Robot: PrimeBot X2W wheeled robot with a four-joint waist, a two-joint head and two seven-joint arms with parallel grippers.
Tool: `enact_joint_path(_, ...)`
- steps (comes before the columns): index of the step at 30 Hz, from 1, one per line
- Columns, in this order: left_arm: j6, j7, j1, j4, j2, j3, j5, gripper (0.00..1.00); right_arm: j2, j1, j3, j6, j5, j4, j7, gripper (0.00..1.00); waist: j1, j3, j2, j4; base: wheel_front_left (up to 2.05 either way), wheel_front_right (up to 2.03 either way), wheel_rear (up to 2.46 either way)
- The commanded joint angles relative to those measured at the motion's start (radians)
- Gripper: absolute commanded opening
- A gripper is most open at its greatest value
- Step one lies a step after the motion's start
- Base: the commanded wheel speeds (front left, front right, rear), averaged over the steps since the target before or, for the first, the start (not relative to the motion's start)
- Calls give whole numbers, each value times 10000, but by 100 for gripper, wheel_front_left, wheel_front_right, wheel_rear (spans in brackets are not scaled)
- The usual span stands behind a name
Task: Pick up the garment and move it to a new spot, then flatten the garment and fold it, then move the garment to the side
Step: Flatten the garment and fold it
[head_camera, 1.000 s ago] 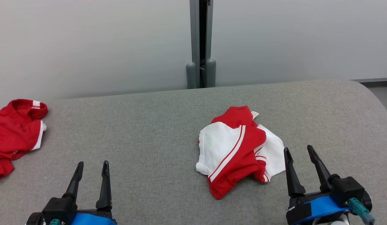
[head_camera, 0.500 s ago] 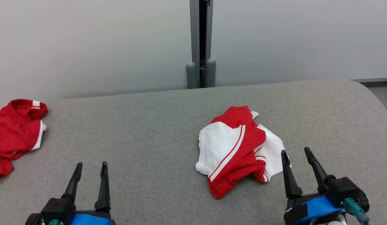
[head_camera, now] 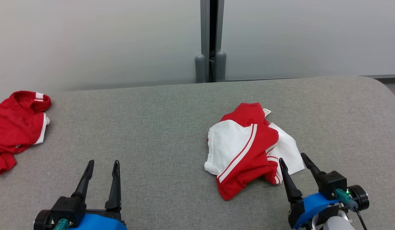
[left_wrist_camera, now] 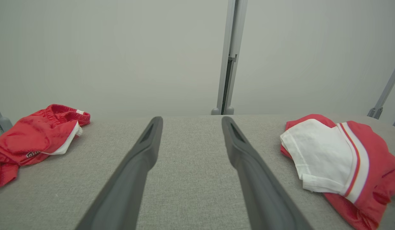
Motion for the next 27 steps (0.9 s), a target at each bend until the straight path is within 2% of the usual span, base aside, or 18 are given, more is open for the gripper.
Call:
enact_joint_path(1,13,-34,-124,6,34,-44,-44,100,-80,-203,59,-3,28,334,-10,100,-2,106,0,98,0,0,0)
enact_joint_path(17,188,-34,-747,-104,32,-411,-223,100,-244,-1604,722,-3,-33,3402,-10,100,-2,1129,0,830,0,0,0)
enact_joint_path(18,190,-34,-771,-104,30,-429,-234,100,-232,-1694,708,-3,-25,3641,-10,46,-2,1155,0,845,0,0,0)
enact_joint_path(19,209,-34,-783,-103,30,-435,-236,100,-225,-1817,679,-3,-14,3840,-10,0,-2,1178,0,854,0,0,0)
enact_joint_path(23,250,-34,-792,-112,31,-431,-248,100,-234,-2108,515,-3,106,4034,-10,0,-2,1227,0,836,0,0,0)
enact_joint_path(27,276,-34,-780,-115,31,-388,-252,100,-455,-2328,-1,-3,273,3475,-11,0,-2,1236,0,686,0,0,0)
